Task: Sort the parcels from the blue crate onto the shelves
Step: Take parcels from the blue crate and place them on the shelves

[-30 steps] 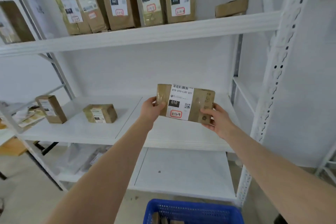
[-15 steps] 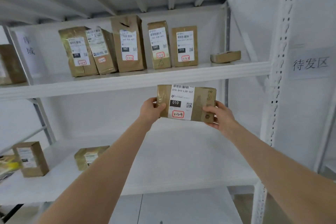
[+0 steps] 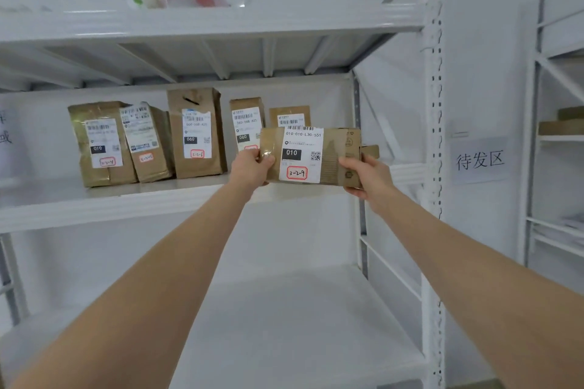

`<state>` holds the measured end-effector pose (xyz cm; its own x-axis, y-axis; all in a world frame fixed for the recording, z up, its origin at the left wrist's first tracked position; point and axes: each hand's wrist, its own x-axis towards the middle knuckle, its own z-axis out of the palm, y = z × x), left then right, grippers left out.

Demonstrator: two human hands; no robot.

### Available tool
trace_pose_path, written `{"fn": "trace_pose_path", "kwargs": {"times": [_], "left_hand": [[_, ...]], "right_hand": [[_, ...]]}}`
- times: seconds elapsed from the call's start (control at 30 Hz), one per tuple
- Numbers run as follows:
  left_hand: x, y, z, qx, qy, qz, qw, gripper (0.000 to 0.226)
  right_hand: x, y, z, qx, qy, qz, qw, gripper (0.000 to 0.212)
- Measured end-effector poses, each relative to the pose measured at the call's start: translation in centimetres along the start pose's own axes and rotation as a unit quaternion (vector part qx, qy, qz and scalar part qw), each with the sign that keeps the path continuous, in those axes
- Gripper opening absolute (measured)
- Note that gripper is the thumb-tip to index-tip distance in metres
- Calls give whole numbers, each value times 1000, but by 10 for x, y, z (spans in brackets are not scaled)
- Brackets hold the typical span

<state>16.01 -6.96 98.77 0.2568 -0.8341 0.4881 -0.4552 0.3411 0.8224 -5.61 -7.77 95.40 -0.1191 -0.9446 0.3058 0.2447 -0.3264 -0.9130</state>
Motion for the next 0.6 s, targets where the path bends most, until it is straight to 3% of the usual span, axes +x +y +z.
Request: {"fn": "trace_pose_path", "kwargs": {"times": [0.13, 0.2, 0.27, 0.33, 0.43, 0.6], "left_hand": [[20, 24, 20, 1, 19, -13, 1000, 30], [29, 33, 32, -4, 22, -28, 999, 32], [37, 38, 46, 6, 30, -41, 999, 35], [45, 38, 57, 9, 34, -50, 998, 38], [54, 36, 71, 11, 45, -60, 997, 35], [68, 28, 82, 39, 27, -98, 994, 31]], "right_hand": [[33, -17, -6, -19, 41, -29, 999, 57], [53, -22, -11, -35, 56, -29, 997, 55], [71, -25, -17, -52, 54, -29, 997, 40], [90, -23, -22, -89, 55, -39, 994, 11], [108, -18, -29, -165, 67, -51, 983, 2], [123, -13, -36, -335, 82, -44, 938, 30]]}}
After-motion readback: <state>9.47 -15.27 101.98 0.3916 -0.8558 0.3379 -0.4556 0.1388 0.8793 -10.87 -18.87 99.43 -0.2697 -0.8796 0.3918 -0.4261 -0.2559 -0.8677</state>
